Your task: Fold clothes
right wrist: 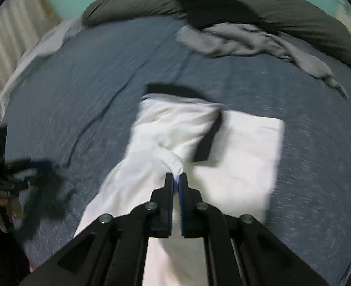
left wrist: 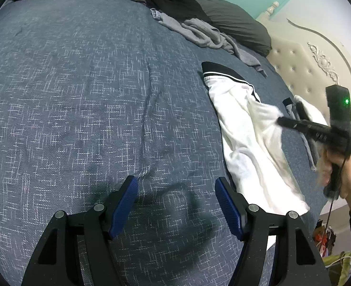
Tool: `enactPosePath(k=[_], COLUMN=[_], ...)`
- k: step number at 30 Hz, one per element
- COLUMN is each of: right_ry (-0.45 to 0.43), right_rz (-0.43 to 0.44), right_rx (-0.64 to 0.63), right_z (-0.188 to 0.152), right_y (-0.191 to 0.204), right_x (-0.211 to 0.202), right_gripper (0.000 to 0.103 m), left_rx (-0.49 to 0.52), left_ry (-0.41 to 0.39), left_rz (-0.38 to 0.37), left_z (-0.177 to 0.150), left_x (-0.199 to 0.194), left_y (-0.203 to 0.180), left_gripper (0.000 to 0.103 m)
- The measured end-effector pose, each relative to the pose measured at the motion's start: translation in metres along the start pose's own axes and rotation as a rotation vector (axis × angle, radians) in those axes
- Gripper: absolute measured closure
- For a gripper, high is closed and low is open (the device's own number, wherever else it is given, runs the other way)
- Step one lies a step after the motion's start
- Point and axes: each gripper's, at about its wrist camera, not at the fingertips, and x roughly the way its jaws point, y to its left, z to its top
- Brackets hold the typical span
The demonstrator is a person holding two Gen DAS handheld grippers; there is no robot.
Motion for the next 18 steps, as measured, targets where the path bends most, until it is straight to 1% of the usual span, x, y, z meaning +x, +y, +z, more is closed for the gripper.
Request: enactPosePath(k=[2, 6, 15, 18], right_ry=[-0.027, -0.016, -0.004, 0.008], right_rz=[-0.018, -0.056, -0.066, -0.092], right_rx=[0.071, 0.165, 0.318, 0.331], right_z=[0.001, -0.002, -0.011, -0.011], right_y=[-0.027, -0.067, -0.113, -0.120], right_x=[-0.011, -0.010, 0.015, 0.023], right_gripper=[0.099, 0.099, 0.099, 0.099], left_rx=[0.000, 0.005, 0.004, 0.005], left_ry=[0.001, 0.006, 0.006, 0.007], left_rz=[0.003, 0.008, 0.020, 0.022], left_z=[0.000, -0.001, -0.003, -0.003], left_x=[0.000, 0.003, 0.003, 0.002], left_y=[0.000, -0.002, -0.001, 0.000], left_gripper=[0.032, 0.032, 0.032, 0.032])
